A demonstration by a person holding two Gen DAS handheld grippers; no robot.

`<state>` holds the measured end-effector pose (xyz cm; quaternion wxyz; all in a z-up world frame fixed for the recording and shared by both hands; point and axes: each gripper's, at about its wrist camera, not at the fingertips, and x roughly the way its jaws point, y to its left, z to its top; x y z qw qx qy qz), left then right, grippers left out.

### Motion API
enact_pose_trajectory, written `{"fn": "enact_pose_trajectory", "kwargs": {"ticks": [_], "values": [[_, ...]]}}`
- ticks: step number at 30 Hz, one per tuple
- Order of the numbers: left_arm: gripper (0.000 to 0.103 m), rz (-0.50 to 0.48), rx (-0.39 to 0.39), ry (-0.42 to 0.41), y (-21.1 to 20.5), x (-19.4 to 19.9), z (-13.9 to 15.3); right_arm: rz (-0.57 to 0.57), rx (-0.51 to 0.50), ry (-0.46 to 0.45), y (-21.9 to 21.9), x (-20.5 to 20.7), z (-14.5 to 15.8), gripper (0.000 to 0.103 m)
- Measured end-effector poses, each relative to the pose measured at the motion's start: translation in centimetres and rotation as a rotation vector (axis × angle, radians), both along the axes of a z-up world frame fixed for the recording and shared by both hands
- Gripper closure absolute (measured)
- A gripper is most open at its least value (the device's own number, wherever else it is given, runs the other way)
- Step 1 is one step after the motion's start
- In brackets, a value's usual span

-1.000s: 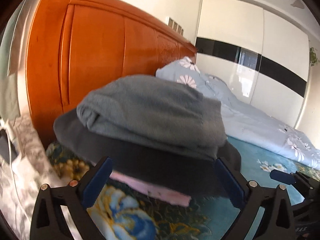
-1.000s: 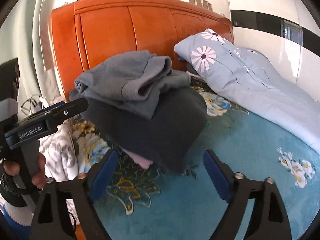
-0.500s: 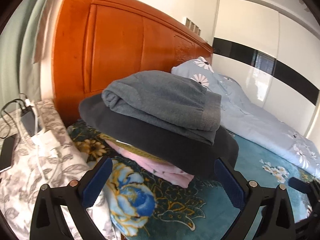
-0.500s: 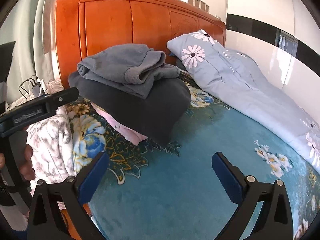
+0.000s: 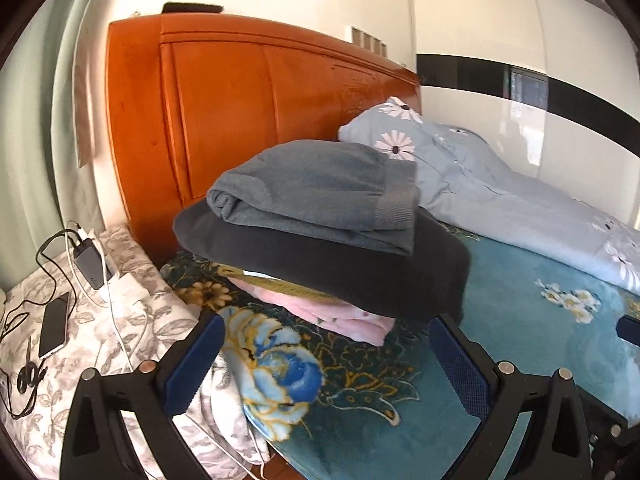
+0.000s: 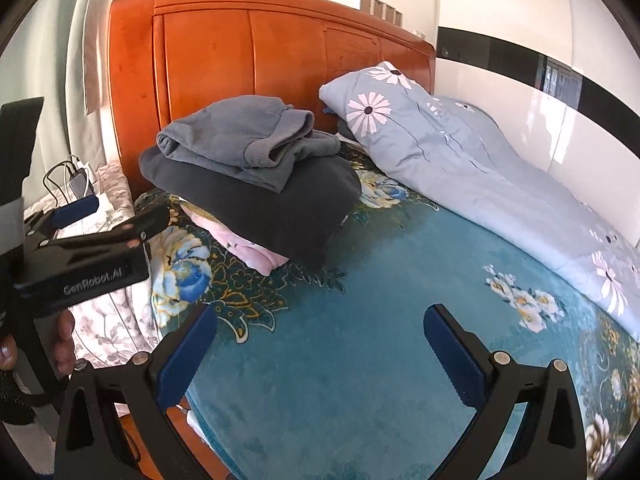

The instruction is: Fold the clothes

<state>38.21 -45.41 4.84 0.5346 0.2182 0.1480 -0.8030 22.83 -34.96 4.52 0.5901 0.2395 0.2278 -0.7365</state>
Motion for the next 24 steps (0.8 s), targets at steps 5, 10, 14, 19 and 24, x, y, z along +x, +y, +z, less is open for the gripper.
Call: {"fn": "enact_pose_trajectory", "kwargs": {"ticks": [5, 10, 14, 19, 24], "values": [[0.000, -0.023, -0.016, -0.004, 1.4, -0.1, 1.0, -0.028, -0.011, -0.010, 1.2, -0.3, 0.5, 0.000], [0.000, -0.025, -0.020, 0.005, 2.7, 0.0, 1.8, -0.019, -0.027, -0.013, 2.4, -0.2, 1.1, 0.000], [0.000, -0.017, -0.023, 0.008, 3.6, 0.1, 2.1, -0.017, -0.023, -0.014, 3.1, -0.1, 1.3, 0.000], [0.000, -0.018, -0.020, 0.005, 4.4, -0.1, 2.3, -0.010, -0.020, -0.016, 3.9, -0.2, 1.4, 0.000], [0.000, -0.025, -0.023, 0.003, 5.1, -0.3, 2.4, -0.004, -0.018, -0.017, 4.3, 0.0, 1.4, 0.000]]}}
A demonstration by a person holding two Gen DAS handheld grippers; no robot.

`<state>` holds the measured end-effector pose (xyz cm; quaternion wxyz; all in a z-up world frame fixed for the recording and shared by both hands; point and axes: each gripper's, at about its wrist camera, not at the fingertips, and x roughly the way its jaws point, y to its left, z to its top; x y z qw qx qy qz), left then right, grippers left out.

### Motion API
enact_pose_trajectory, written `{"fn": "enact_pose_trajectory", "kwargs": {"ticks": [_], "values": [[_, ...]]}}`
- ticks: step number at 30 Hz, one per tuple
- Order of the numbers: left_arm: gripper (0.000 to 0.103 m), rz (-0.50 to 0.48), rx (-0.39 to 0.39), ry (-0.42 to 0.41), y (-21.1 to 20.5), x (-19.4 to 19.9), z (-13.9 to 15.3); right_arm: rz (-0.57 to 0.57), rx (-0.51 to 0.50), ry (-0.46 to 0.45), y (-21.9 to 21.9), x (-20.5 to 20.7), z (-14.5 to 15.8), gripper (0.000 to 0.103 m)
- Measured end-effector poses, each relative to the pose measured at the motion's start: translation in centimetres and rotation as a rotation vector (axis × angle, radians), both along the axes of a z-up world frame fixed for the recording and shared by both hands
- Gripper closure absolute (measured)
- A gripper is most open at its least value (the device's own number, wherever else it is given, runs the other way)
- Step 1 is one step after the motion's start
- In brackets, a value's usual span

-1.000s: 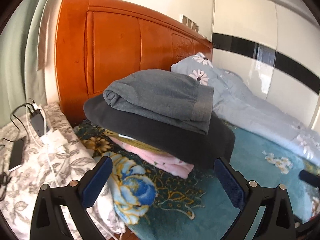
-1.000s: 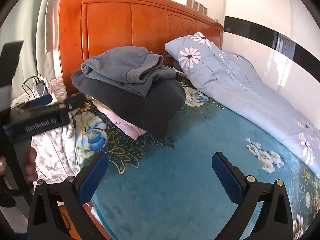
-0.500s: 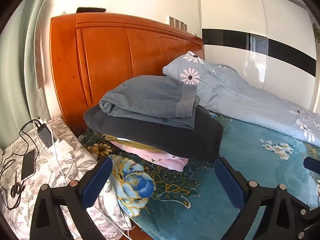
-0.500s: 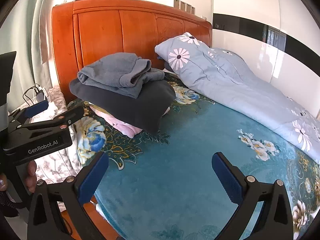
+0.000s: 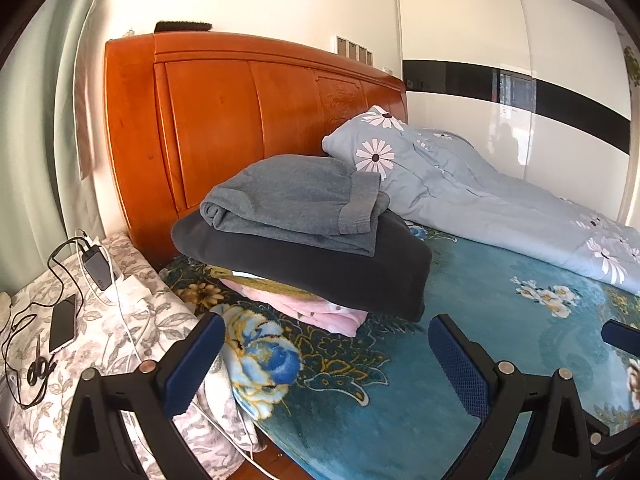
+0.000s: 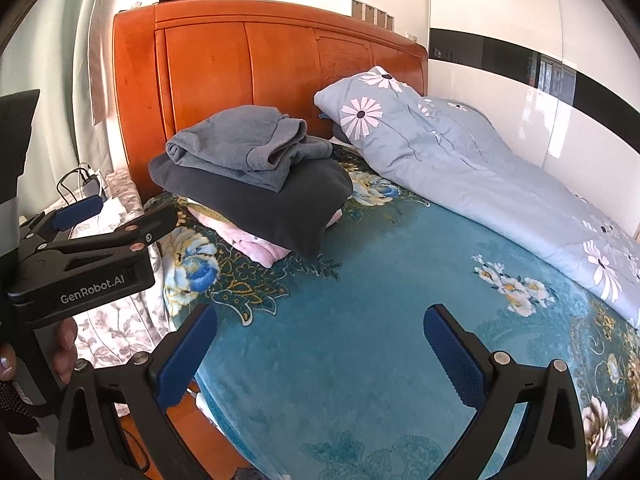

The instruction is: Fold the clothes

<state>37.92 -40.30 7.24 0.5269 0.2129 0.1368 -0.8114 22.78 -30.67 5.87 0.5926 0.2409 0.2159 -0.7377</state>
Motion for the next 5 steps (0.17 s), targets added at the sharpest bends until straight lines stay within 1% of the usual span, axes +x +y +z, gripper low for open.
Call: {"fn": "enact_pose_trajectory", "kwargs": {"ticks": [5], "values": [[0.000, -0.002, -0.005, 0.001, 0.63, -0.06, 0.18, -0.012, -0.001, 0.004, 0.62, -0.14, 0.25, 0.000]]}}
